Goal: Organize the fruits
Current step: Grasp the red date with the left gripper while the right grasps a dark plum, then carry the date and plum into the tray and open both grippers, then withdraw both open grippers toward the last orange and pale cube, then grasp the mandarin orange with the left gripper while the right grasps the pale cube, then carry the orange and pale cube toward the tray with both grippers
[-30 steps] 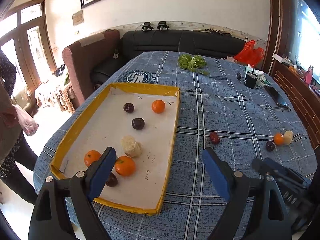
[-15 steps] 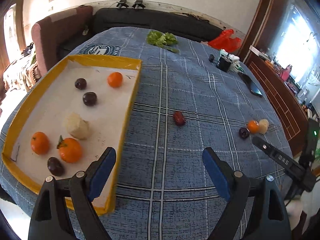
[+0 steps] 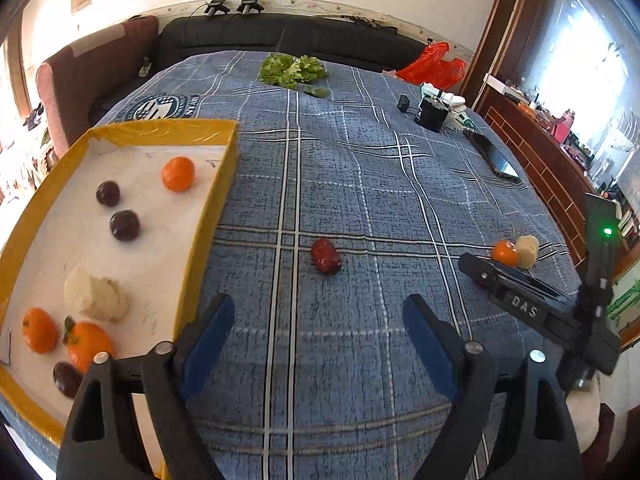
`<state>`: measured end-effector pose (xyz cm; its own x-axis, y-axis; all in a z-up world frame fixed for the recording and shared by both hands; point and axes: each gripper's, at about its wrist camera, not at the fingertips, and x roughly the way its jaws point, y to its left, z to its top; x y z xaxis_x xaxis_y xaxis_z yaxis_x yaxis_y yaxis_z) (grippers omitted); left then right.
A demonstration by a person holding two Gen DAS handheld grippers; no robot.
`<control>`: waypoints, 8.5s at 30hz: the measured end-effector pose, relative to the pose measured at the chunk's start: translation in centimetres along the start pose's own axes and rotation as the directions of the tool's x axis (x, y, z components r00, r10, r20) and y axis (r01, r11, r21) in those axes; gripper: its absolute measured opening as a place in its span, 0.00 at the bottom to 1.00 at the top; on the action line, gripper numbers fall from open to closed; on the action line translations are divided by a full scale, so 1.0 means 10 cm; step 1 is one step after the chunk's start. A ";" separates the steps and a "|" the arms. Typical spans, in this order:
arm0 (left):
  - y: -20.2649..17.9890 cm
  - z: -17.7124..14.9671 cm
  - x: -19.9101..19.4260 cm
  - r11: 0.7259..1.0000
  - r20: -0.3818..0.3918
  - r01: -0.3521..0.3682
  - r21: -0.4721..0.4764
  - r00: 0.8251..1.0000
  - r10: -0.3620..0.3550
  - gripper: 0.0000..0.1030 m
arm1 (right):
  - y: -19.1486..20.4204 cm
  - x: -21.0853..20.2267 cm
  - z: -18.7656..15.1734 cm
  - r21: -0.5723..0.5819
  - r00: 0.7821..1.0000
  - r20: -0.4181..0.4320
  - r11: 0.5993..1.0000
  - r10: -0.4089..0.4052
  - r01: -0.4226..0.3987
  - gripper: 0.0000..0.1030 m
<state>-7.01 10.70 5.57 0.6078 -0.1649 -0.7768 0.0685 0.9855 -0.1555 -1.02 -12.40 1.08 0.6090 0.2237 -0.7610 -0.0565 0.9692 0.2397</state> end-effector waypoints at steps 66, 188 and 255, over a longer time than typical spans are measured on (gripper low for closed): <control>2.08 -0.52 -0.85 0.892 0.084 -0.201 -0.405 0.963 0.255 0.19 | 2.50 -0.26 -0.35 -0.327 0.877 -0.165 0.814 0.451 -0.480 0.28; -0.88 -0.08 -0.15 0.978 -0.008 0.053 0.203 0.999 -0.052 0.84 | -1.16 -0.23 0.20 0.272 0.996 0.084 0.962 -0.020 -0.004 0.44; -0.11 -0.16 -0.50 0.994 0.126 -0.111 0.005 0.986 0.110 0.33 | -0.50 -0.94 0.01 0.160 0.976 0.218 0.987 -0.022 -0.013 0.44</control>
<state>-11.37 10.40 8.62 0.7061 -0.0492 -0.7064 0.0043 0.9979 -0.0652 -6.39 -19.33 7.11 0.7678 0.1742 -0.6165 0.0626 0.9373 0.3427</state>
